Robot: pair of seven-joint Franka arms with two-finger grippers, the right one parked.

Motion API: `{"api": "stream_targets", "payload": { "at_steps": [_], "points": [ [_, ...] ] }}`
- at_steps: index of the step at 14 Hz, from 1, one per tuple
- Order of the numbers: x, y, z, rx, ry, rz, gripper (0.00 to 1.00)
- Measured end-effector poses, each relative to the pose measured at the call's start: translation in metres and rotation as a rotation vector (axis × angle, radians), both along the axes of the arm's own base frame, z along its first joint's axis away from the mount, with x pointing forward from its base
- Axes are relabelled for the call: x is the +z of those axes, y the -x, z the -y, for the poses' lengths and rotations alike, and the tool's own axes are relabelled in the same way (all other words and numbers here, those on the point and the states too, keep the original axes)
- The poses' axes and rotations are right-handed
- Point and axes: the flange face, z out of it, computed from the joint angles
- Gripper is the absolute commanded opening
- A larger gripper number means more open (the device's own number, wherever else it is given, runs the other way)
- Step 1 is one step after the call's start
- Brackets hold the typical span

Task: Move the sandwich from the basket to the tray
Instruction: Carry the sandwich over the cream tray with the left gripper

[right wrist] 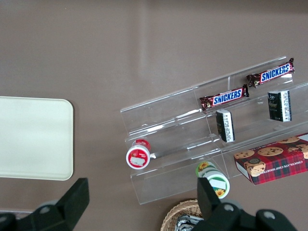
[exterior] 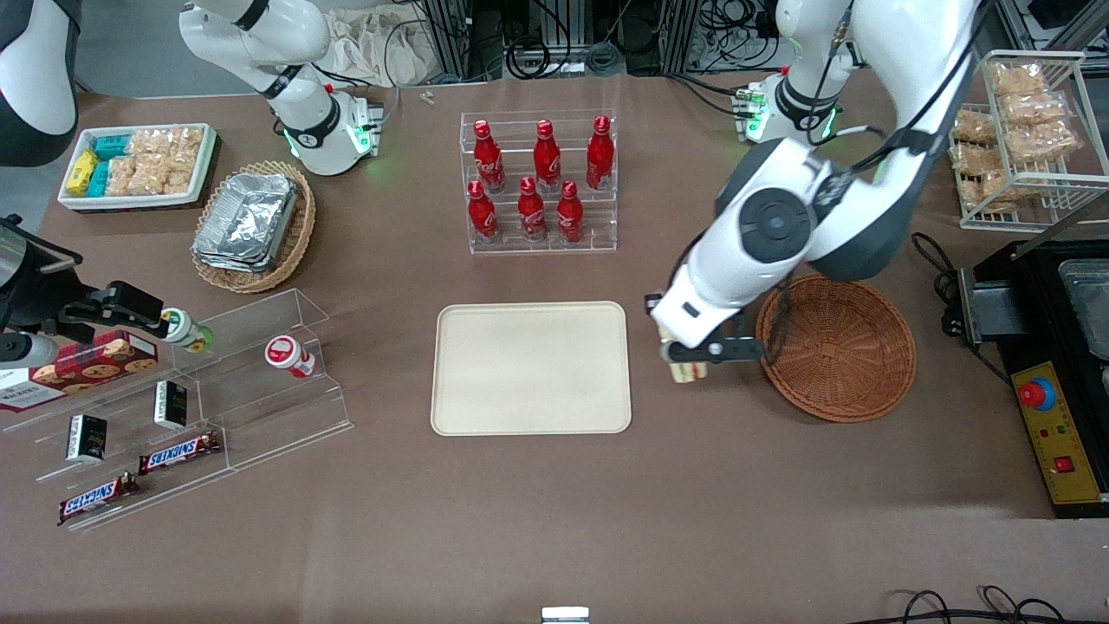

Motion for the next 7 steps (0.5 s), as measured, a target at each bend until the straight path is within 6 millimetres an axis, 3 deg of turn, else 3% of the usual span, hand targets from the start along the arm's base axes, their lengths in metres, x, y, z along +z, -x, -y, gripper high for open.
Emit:
{"api": "stream_targets", "payload": {
  "at_steps": [3, 7],
  "points": [
    [-0.029, 0.011, 0.038, -0.075, 0.004, 0.031, 0.00],
    [-0.074, 0.010, 0.059, -0.117, 0.024, 0.052, 0.00]
  ]
}}
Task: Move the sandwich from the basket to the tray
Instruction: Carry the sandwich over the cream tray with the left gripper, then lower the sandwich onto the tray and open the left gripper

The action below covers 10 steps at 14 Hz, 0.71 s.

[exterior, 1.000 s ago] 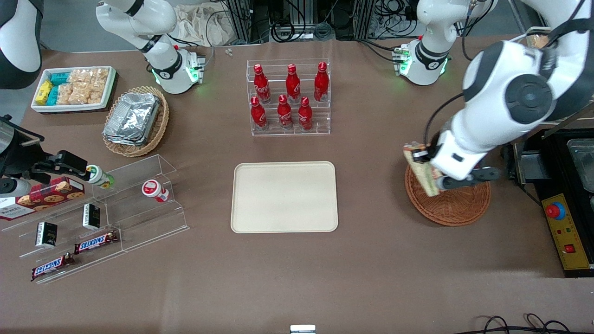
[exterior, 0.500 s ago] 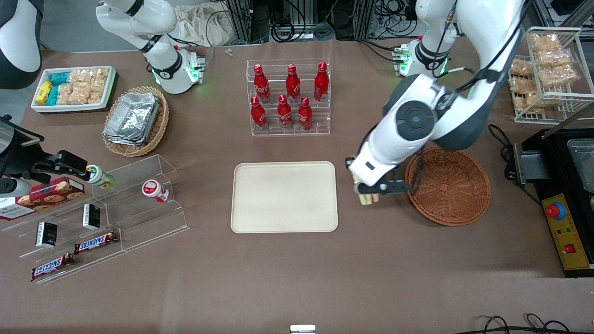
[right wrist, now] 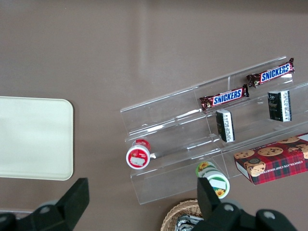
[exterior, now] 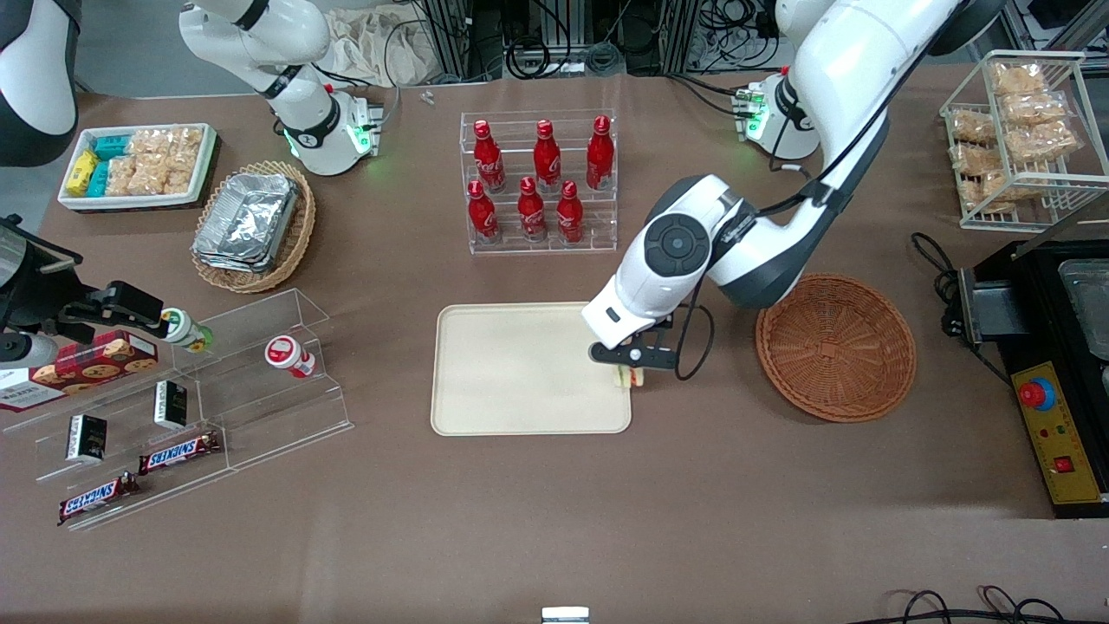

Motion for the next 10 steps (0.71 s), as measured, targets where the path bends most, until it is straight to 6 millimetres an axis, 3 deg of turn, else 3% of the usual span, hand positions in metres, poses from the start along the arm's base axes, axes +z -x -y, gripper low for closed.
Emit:
{"api": "stream_targets", "payload": {
  "at_steps": [5, 9, 10],
  "points": [
    [-0.064, 0.004, 0.021, -0.020, 0.051, -0.023, 0.00],
    [-0.089, 0.003, 0.021, -0.042, 0.038, -0.019, 0.00],
    [-0.093, 0.004, 0.021, -0.044, 0.035, -0.021, 0.20]
  ]
}}
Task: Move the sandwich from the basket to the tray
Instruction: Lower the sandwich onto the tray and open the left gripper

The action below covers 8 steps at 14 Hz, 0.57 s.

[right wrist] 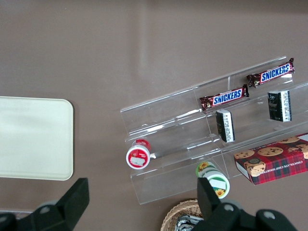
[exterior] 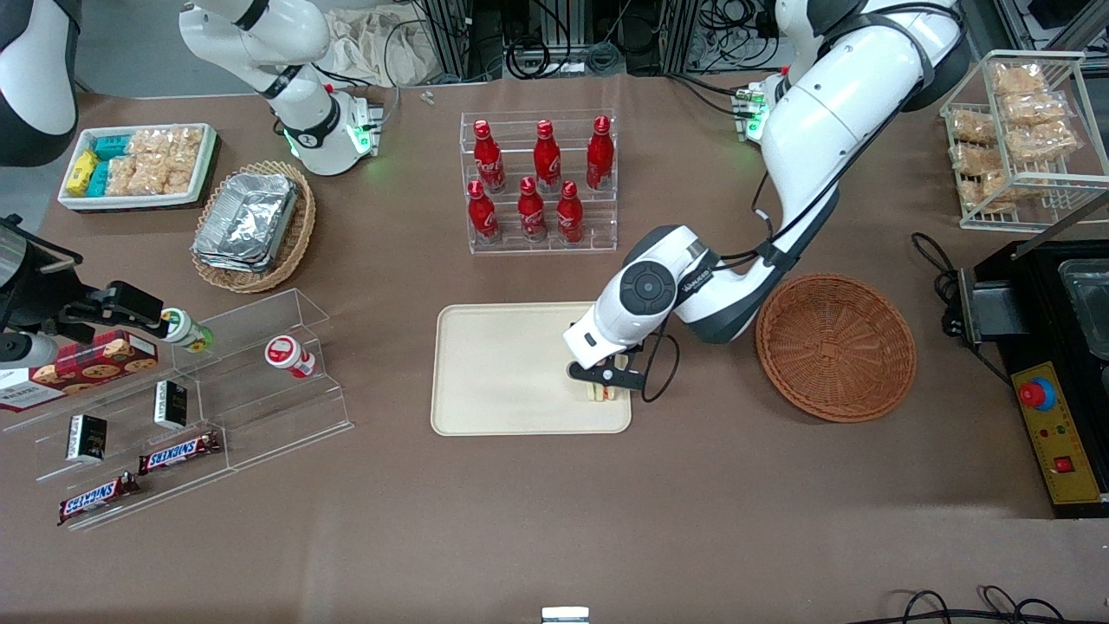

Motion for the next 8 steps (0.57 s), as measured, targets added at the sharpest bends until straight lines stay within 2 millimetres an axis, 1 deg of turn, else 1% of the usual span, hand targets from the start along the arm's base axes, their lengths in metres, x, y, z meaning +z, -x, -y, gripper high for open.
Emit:
{"api": "stream_targets", "payload": {
  "at_steps": [1, 2, 5, 6, 8],
  "points": [
    [-0.002, 0.000, 0.000, 0.002, -0.001, -0.003, 0.80],
    [-0.002, -0.001, -0.001, 0.017, -0.003, -0.004, 1.00],
    [0.003, -0.005, -0.002, 0.108, -0.017, 0.004, 1.00],
    [0.008, -0.007, -0.002, 0.128, -0.022, 0.008, 1.00],
    [0.025, -0.008, -0.006, 0.148, -0.057, 0.005, 1.00]
  ]
}}
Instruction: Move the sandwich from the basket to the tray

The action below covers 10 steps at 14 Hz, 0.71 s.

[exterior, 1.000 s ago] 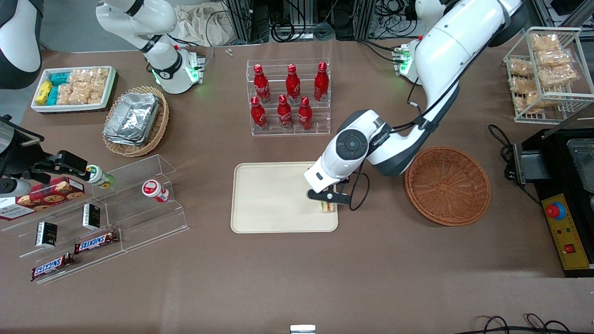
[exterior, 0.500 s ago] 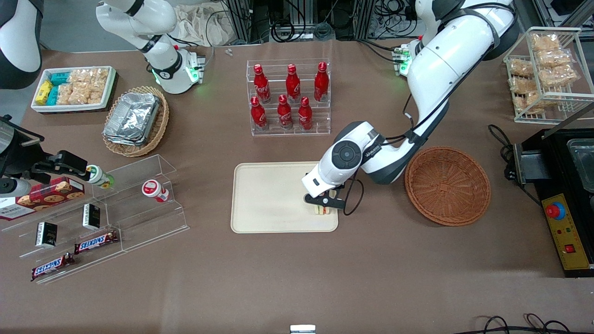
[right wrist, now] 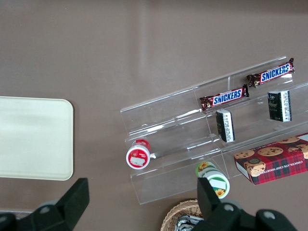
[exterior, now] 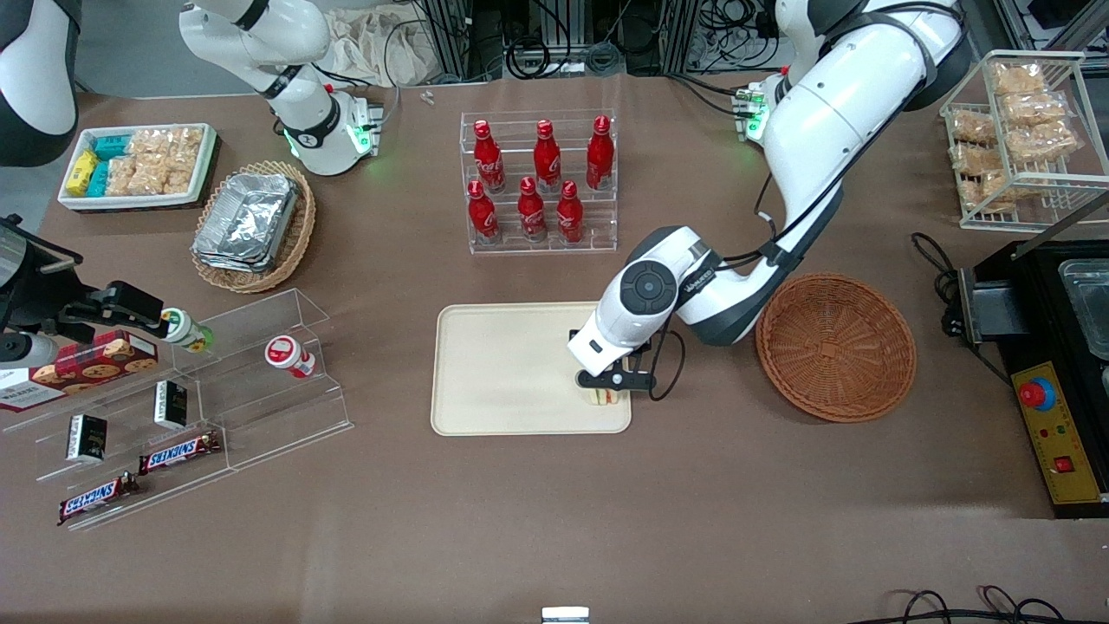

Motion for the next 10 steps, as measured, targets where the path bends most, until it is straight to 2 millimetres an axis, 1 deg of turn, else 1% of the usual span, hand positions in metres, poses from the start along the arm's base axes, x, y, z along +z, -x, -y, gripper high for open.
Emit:
{"api": "stream_targets", "payload": {
  "at_steps": [2, 3, 5, 7, 10],
  "points": [
    [0.027, 0.000, -0.008, -0.001, -0.054, -0.002, 1.00],
    [0.043, 0.000, -0.016, -0.001, -0.089, -0.007, 1.00],
    [0.075, -0.002, -0.039, -0.022, -0.154, -0.013, 1.00],
    [0.109, -0.009, -0.070, -0.053, -0.195, -0.020, 1.00],
    [0.156, -0.022, -0.133, -0.097, -0.203, -0.052, 1.00]
  ]
}}
